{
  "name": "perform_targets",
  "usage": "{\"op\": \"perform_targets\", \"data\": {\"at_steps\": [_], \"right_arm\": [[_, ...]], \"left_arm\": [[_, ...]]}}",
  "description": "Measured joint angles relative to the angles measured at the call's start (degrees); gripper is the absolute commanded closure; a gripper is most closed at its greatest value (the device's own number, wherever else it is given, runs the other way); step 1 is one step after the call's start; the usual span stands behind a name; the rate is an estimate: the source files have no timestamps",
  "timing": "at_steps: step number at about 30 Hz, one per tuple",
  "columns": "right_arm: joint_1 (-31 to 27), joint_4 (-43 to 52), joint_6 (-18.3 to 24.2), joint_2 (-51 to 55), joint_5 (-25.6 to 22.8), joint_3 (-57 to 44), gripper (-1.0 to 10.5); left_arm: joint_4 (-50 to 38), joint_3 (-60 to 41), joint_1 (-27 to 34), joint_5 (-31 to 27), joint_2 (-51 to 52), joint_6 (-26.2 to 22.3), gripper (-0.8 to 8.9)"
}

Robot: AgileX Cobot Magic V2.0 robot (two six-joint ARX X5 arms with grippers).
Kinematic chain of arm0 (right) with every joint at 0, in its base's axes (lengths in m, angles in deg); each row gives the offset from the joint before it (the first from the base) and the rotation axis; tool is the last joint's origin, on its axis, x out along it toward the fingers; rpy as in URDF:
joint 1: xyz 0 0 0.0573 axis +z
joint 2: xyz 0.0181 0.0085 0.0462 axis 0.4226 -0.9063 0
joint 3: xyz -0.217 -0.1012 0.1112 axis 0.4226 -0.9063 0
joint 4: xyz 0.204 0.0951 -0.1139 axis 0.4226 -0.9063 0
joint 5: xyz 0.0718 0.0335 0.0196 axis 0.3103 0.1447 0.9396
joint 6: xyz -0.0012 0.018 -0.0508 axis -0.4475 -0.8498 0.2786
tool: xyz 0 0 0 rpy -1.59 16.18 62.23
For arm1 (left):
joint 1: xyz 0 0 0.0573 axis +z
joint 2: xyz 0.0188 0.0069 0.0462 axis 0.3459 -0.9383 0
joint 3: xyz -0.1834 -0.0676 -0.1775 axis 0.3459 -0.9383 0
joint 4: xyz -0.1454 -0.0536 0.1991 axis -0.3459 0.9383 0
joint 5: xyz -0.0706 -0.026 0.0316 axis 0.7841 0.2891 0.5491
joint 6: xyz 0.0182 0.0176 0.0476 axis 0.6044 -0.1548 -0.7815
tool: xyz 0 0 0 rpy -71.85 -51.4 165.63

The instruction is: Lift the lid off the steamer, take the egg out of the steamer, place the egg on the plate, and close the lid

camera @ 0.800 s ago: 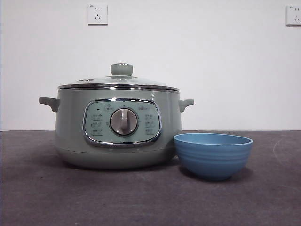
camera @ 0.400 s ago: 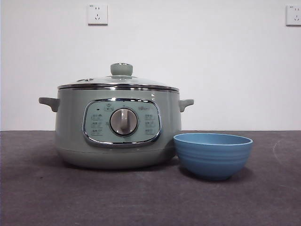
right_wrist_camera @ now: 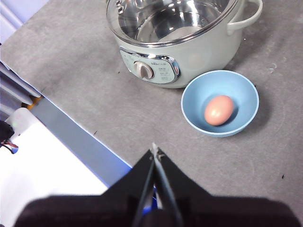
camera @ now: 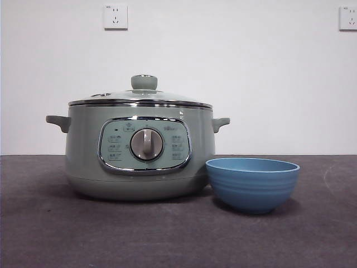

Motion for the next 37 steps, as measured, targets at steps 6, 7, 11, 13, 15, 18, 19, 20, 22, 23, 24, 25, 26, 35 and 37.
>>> {"op": "perform_targets", "data": {"at_steps": [6, 7, 11, 13, 15, 18, 19, 20, 22, 23, 24, 25, 26, 35, 37], "right_arm": [[0.0, -0.04, 0.0, 0.0, 0.0, 0.0, 9.5], [0.0, -0.07, 0.0, 0.0, 0.0, 0.0, 9.5], [0.0, -0.07, 0.0, 0.0, -0.02, 0.0, 9.5], [0.0, -0.07, 0.0, 0.0, -0.02, 0.0, 9.5], [0.0, -0.07, 0.0, 0.0, 0.0, 0.0, 9.5], [0.0, -0.07, 0.0, 0.0, -0.02, 0.0, 9.5], [0.0, -0.07, 0.0, 0.0, -0.02, 0.0, 9.5], [0.0, -0.07, 0.0, 0.0, -0.02, 0.0, 9.5], [0.0, -0.07, 0.0, 0.0, -0.02, 0.0, 9.5], [0.0, -0.07, 0.0, 0.0, -0.02, 0.0, 9.5], [0.0, -0.07, 0.0, 0.0, -0.02, 0.0, 9.5], [0.0, -0.09, 0.0, 0.0, -0.02, 0.0, 9.5], [0.0, -0.07, 0.0, 0.0, -0.02, 0.0, 9.5], [0.0, -0.09, 0.0, 0.0, -0.02, 0.0, 9.5], [0.0, -0.09, 0.0, 0.0, -0.02, 0.0, 9.5]], "left_arm": [[-2.05, 0.0, 0.11, -3.85, 0.0, -0.02, 8.16], [-2.49, 0.0, 0.35, -4.74, 0.02, -0.02, 8.16], [-3.87, -0.07, 2.08, -6.12, 0.72, -0.42, 8.16], [-9.14, -0.26, 3.65, -6.78, 1.97, -1.33, 8.16], [-17.75, -1.07, 5.95, -6.82, 4.07, -1.99, 8.16], [-33.03, -4.72, 10.49, -6.01, 8.76, -2.43, 8.16], [-38.05, -6.86, 12.28, -5.25, 10.8, -2.54, 8.16], [-41.83, -8.87, 13.75, -4.76, 12.55, -2.58, 8.16], [-49.81, -14.75, 17.11, -4.55, 16.65, -2.78, 8.16], [-53.27, -18.19, 18.73, -4.55, 18.84, -2.8, 8.16], [-55.98, -21.4, 20.06, -4.55, 20.76, -2.82, 8.16], [-58.95, -25.24, 21.57, -4.57, 23.08, -2.82, 8.16], [-61.79, -29.2, 22.99, -4.57, 25.38, -2.82, 8.16], [-70.25, -61.37, 29.86, -4.57, 43.01, -2.82, 8.16], [-70.27, -66.62, 30.53, -4.59, 46.34, -2.82, 8.16]]}}
